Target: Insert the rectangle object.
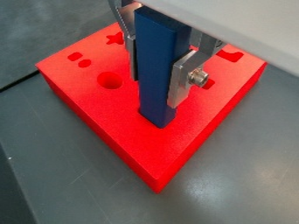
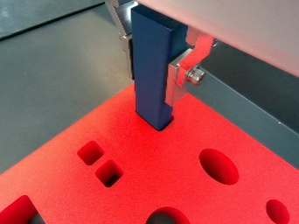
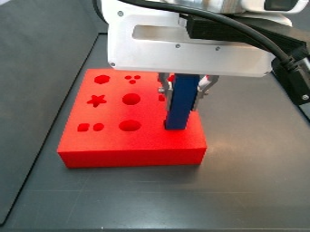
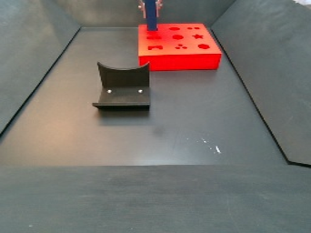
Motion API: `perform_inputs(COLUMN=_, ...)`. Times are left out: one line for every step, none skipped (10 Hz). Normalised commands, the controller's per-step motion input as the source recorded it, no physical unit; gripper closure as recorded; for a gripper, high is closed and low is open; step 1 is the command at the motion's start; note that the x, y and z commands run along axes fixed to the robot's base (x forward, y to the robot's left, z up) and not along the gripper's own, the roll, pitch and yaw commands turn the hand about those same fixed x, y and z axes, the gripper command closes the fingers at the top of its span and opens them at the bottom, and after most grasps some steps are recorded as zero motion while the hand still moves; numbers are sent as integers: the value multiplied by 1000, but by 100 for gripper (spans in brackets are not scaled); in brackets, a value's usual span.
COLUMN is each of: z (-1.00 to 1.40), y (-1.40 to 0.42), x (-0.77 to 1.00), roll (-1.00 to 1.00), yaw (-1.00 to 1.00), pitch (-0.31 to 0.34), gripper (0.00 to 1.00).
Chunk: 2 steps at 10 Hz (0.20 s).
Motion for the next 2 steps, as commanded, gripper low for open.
perform_inputs(z=0, y=0, x=0, roll=0, yaw=0, pitch=-6, gripper=100)
perform_inputs(z=0, y=0, x=0, roll=0, yaw=0, pitch=0, gripper=100)
